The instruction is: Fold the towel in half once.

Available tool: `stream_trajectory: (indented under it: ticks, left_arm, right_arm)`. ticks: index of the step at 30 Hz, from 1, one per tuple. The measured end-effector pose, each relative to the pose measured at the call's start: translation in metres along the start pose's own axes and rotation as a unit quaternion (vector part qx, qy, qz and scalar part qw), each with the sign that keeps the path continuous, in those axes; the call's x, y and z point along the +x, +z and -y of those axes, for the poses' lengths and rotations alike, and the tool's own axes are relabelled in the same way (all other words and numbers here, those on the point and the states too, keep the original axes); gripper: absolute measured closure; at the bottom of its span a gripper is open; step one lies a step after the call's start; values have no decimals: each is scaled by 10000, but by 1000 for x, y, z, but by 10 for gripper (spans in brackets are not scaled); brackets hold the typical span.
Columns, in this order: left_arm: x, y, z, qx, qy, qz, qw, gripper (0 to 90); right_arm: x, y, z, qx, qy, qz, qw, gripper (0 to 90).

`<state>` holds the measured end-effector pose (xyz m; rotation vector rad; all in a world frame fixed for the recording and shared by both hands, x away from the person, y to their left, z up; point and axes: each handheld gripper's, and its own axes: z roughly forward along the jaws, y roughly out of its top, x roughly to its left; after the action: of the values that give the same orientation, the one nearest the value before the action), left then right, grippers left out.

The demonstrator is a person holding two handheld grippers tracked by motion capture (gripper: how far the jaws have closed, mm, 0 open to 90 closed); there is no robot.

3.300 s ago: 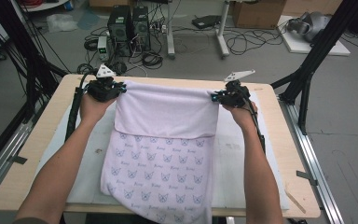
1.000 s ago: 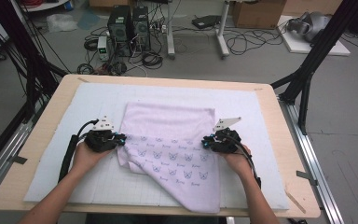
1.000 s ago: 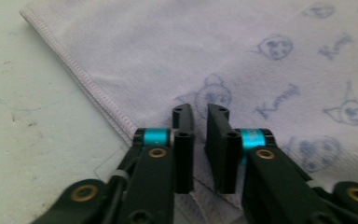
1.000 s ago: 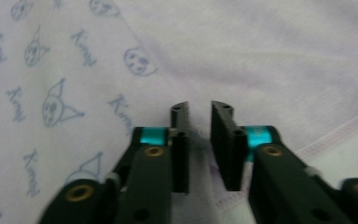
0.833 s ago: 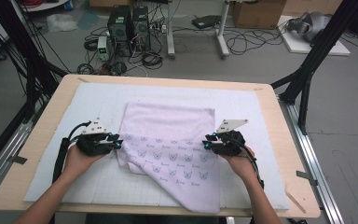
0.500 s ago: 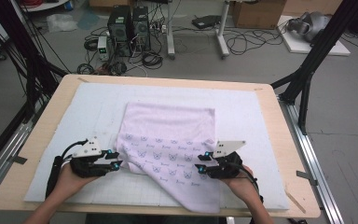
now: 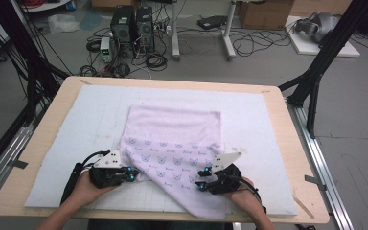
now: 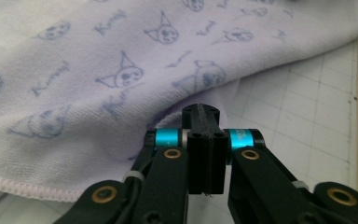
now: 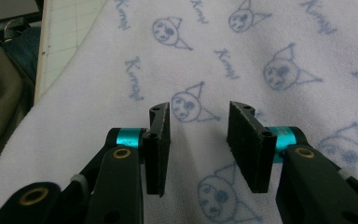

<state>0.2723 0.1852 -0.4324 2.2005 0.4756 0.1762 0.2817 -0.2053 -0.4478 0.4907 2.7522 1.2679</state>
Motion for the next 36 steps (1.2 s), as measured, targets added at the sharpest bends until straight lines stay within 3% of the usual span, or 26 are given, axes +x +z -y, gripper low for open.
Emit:
stream_trajectory:
  ticks: [3,7,10,13,16,18,19,22,25,29,33,36]
  left_arm:
    - [-5,-14,3,-80,47,-87,9999,898]
    - [-6,-24,5,-174,-19,-179,9997,877]
    - [-7,-16,1,-180,-70,-194,9996,640]
    - [-8,-2,-3,-88,-58,-209,9997,570]
    - [-6,9,-6,66,-47,-295,9995,650]
    - [-5,14,-5,124,2,-243,9996,843]
    - [-5,16,-5,128,-14,-220,9997,870]
    - [-3,12,-6,89,-11,-213,9997,881]
    - [3,1,-6,-37,-110,-295,9995,883]
    - [15,-11,-11,-188,-202,-543,9981,883]
    - [33,-17,-13,-231,-369,-786,9960,883]
    - [47,-14,-9,-151,-559,-959,9937,882]
  right_arm:
    - [1,-1,0,-25,2,-21,10000,585]
    - [11,-7,-5,-333,-33,-227,9992,554]
    - [20,-5,-8,-400,-114,-421,9982,523]
    - [30,1,-8,-260,-231,-610,9975,517]
    - [36,12,-6,86,-465,-611,9970,589]
    - [37,11,-6,25,-543,-478,9974,759]
    - [34,11,-6,57,-555,-560,9969,855]
    - [32,10,-10,114,-581,-634,9962,883]
    - [23,-1,-16,-187,-416,-466,9979,884]
    - [0,-21,-27,-361,-281,101,9989,884]
    - [-27,-22,-36,-256,-134,474,9985,883]
    - [-44,-8,-34,-41,45,539,9985,880]
